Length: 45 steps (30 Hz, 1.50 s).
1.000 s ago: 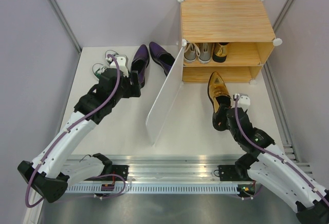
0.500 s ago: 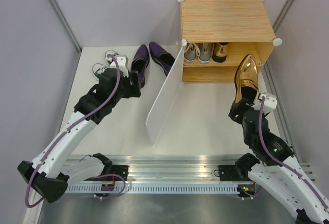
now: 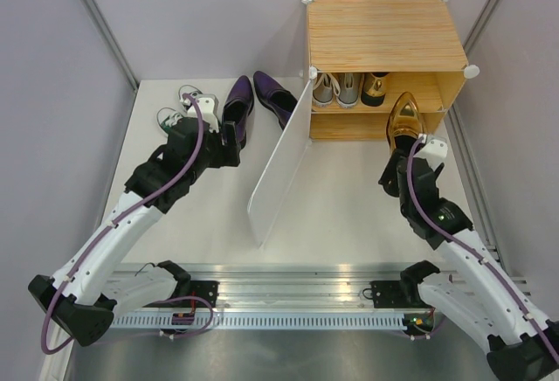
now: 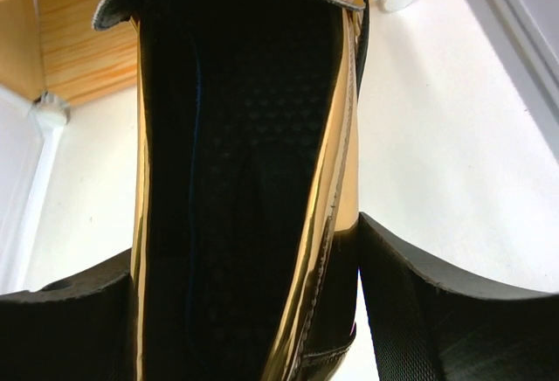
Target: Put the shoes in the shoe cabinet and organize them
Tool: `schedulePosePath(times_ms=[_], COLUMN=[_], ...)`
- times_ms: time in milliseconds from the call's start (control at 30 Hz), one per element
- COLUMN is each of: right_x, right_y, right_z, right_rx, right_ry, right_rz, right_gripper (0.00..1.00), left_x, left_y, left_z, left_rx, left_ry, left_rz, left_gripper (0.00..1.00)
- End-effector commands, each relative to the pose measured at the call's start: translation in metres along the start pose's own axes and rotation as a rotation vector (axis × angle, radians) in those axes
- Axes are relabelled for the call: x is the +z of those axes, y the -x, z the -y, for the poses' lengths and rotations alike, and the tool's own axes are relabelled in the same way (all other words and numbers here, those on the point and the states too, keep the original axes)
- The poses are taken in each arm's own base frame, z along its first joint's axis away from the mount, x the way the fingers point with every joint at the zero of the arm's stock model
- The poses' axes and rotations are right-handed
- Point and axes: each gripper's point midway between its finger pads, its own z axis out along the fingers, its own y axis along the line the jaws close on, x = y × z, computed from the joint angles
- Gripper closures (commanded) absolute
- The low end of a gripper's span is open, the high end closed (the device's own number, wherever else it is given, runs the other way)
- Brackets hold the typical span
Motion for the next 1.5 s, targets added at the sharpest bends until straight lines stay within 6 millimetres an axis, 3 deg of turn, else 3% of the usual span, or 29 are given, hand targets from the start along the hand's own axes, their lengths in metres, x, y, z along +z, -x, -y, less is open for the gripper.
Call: schedulePosePath(times_ms=[0,300,367,400,1233,1467], right_x=[0.001,0.033,0.041,0.047,0.144,0.179], right_y=[0.075,0.117,0.122,0.127,0.212,0.21], right_z=[-0.006,0.027,0.016,0.026,0.015,0.007], right_rx=[0.116,0.155,0.148,0.161,0.093,0.093], right_ry=[0.024,0.025,0.101,0.078,0.084,0.102], right_rz=[0.202,0.267,0.264,0.271,0.423,0.403], right_gripper=[0.99,0.99,0.99,0.99,0.99,0.99], left_x=[-0.005,-0.007,-0.007,-0.007,-0.012,-0.009], left_y=[0.011,0.012,0.012,0.012,0.013,0.012], left_z=[0.007,0.009,0.01,0.01,0.015,0.015], left_rx=[0.017,0.024,0.023,0.023,0.025,0.03], left_ry=[-0.044,-0.051,-0.054,-0.054,-0.083,-0.078], left_rz=[0.048,0.054,0.053,0.053,0.063,0.056], left_gripper=[0.16,0.16,0.16,0.16,0.16,0.16])
